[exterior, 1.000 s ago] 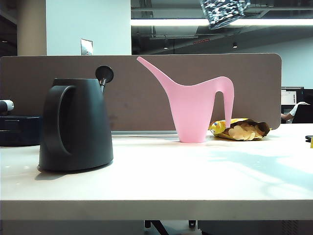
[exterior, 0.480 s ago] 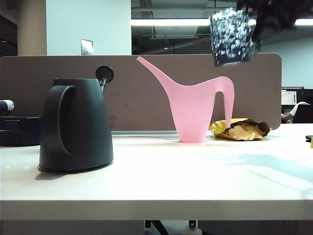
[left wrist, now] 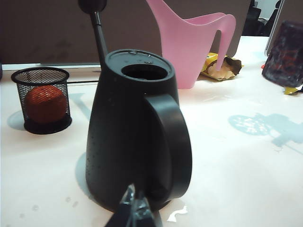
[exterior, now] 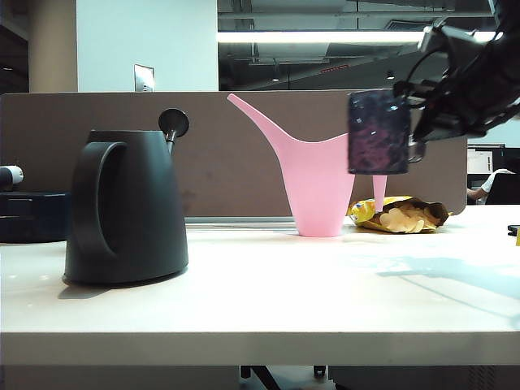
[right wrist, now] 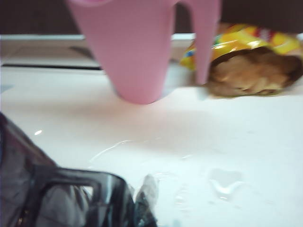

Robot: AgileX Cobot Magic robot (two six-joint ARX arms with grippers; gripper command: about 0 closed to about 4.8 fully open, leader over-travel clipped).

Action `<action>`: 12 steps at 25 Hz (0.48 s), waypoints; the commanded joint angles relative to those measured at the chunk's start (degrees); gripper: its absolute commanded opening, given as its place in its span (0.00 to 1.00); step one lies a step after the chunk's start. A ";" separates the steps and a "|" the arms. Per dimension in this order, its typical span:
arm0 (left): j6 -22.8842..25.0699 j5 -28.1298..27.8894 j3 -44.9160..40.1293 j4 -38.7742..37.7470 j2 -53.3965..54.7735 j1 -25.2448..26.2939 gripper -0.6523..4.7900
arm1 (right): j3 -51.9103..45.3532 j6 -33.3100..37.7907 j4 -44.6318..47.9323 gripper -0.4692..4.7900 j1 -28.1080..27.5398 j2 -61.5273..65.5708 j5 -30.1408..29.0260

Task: Pour the water from the cup into the kettle.

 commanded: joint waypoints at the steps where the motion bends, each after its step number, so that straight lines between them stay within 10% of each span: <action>1: -0.11 0.15 0.13 0.83 0.04 -0.02 0.11 | -0.24 0.50 6.32 0.07 0.31 2.95 -2.67; 12: -0.11 0.17 0.13 0.83 0.04 -0.02 0.11 | -0.37 1.57 12.37 0.07 0.28 15.52 -2.69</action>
